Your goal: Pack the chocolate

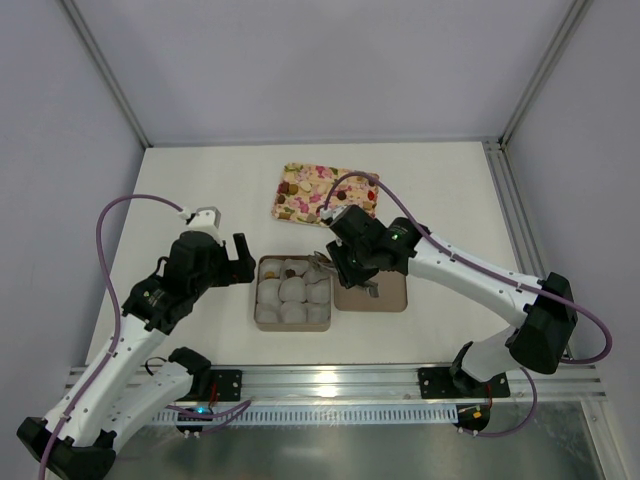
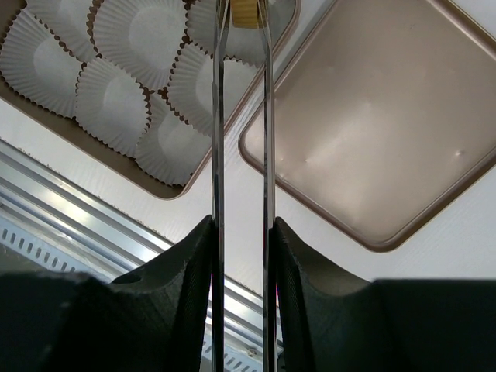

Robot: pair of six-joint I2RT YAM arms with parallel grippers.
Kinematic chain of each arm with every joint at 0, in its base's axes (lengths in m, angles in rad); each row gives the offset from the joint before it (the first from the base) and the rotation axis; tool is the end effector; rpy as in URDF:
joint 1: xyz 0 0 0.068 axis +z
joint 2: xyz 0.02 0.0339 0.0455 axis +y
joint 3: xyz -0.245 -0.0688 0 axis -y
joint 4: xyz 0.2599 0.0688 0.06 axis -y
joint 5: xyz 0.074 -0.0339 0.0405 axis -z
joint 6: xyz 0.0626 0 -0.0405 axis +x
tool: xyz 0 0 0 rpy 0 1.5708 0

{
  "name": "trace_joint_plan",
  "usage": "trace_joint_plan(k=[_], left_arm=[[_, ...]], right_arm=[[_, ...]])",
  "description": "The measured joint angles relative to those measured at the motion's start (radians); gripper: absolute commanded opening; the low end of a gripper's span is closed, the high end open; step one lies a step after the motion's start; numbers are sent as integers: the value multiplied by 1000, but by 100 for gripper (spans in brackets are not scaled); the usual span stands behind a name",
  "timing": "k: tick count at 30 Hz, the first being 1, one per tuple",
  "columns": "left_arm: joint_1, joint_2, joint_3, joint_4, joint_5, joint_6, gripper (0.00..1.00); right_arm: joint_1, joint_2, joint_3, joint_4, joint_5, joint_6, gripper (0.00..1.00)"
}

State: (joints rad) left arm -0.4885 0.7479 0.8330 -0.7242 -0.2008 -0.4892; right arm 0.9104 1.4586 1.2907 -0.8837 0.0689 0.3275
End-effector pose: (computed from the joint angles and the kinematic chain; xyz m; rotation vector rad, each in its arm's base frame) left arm 0.1850 -0.0842 0.2813 -0.1128 2.2112 -0.3254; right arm 0.2037 0.2552 0.2542 -0.7410 2.5547 0.3352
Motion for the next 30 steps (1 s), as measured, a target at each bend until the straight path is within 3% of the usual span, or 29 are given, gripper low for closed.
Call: trace_joint_plan(k=[6,19,30], left_arm=[[0,0,0,0,0,0,100],[0,0,0,0,0,0,100],[0,0,0,0,0,0,100]], right_arm=[[3,0,-1,0,0,-2,43],[-15,0,82,-21,13,-17,43],[-237,59,244,-20,19,-75,43]])
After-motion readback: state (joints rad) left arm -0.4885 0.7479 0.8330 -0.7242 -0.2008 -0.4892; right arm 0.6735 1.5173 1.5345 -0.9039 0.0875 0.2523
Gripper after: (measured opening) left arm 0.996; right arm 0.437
